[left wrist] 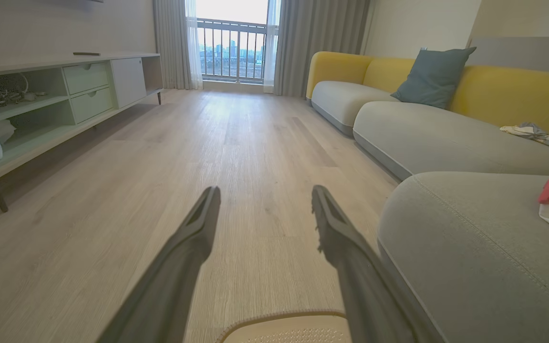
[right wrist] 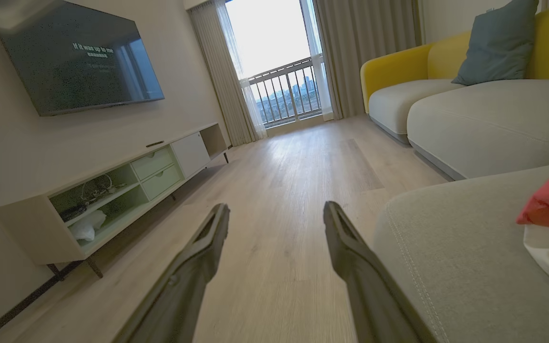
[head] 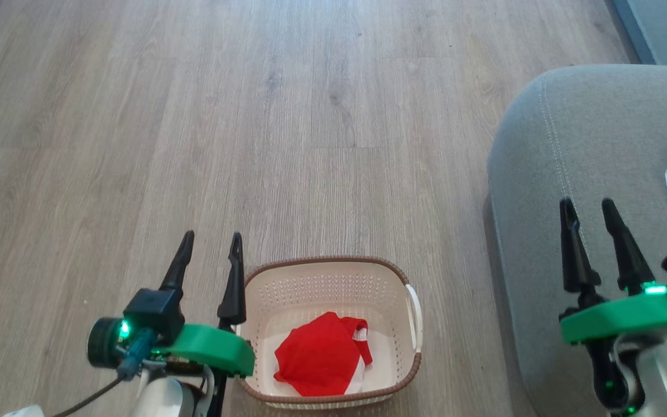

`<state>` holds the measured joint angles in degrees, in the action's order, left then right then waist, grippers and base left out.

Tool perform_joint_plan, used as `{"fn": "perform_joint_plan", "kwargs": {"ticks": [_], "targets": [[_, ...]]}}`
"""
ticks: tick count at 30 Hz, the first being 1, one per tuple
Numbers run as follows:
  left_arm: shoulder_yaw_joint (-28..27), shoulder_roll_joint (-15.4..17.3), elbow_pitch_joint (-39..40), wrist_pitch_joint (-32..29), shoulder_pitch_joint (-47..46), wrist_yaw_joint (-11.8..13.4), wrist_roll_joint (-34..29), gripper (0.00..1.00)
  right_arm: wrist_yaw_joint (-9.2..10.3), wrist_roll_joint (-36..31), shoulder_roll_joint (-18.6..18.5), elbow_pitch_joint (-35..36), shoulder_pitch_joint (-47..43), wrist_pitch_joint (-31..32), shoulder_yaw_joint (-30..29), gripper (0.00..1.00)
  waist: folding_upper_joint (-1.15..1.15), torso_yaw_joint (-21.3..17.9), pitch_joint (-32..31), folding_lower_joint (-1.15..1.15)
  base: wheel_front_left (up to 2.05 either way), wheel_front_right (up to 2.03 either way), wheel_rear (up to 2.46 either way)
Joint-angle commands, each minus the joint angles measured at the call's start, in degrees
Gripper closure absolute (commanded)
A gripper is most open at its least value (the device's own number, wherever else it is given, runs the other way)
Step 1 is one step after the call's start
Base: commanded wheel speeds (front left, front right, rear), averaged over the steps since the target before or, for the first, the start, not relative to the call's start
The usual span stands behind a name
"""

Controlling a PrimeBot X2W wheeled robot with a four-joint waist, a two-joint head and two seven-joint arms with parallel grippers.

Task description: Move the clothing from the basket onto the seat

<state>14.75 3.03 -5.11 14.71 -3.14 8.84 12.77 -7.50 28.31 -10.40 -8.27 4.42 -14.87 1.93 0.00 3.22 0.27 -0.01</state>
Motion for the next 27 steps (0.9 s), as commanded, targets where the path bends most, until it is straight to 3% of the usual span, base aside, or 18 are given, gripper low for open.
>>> {"fn": "perform_joint_plan", "kwargs": {"ticks": [1, 7, 27], "targets": [[-1.79, -0.15, 1.04, 0.29, -0.81, 0.3, -0.39, 0.0, 0.01, -1.39, -0.24, 1.3, -0.05, -0.13, 0.5, 0.0, 0.0, -0.01, -0.01, 0.01, 0.0, 0.0, 0.0], [-1.29, -0.15, -0.95, 0.29, -0.07, 0.64, -0.07, 0.0, 0.01, -4.73, 0.22, 0.36, -0.76, -0.13, 0.99, 0.0, 0.0, -0.08, 0.03, 0.01, 0.0, 0.0, 0.0], [0.26, -0.15, -3.84, 0.29, -0.51, 1.27, 0.37, 0.0, 0.01, -4.72, -0.14, -0.51, -1.06, -0.13, 0.49, 0.0, 0.0, -0.32, -0.01, 0.01, 0.0, 0.0, 0.0]]}}
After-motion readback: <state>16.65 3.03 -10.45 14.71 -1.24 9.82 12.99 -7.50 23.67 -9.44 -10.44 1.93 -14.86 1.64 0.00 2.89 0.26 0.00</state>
